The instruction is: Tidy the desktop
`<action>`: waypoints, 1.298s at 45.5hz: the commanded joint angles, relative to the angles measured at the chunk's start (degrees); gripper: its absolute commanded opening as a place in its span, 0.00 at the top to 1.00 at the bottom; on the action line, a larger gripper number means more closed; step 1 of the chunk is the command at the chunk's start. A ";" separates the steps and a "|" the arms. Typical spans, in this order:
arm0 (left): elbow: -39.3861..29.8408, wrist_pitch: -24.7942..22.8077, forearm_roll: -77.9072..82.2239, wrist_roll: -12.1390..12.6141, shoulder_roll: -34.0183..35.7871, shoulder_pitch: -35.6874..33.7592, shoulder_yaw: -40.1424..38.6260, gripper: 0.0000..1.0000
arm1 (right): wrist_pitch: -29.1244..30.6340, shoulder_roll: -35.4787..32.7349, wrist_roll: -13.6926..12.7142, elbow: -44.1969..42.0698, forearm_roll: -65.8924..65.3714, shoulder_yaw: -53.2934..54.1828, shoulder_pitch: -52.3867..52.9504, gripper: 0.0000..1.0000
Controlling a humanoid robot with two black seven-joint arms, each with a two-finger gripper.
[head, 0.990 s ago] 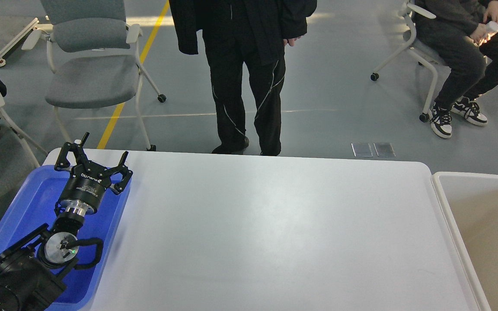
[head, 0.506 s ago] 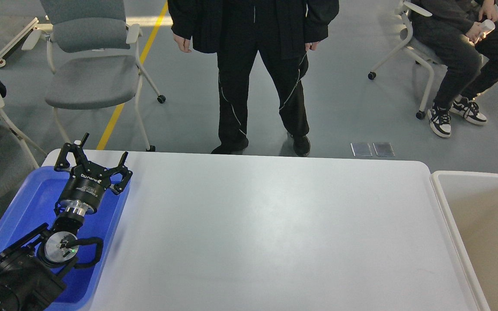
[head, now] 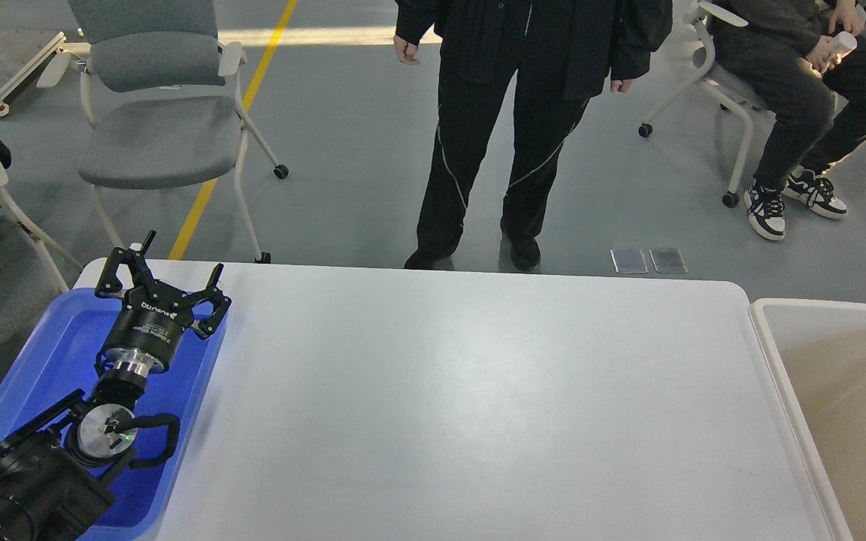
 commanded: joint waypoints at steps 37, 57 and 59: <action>-0.01 0.00 0.08 0.00 -0.02 0.00 -0.01 0.00 | -5.03 5.88 -2.94 -2.81 3.81 14.70 -0.13 0.00; -0.01 0.00 -0.01 0.00 -0.02 0.00 -0.01 0.00 | -4.59 8.07 -2.94 -2.73 3.81 16.55 1.63 0.00; -0.01 0.00 -0.01 0.00 -0.02 0.00 -0.01 0.00 | -4.59 8.16 -2.86 -2.46 3.81 16.55 2.51 0.00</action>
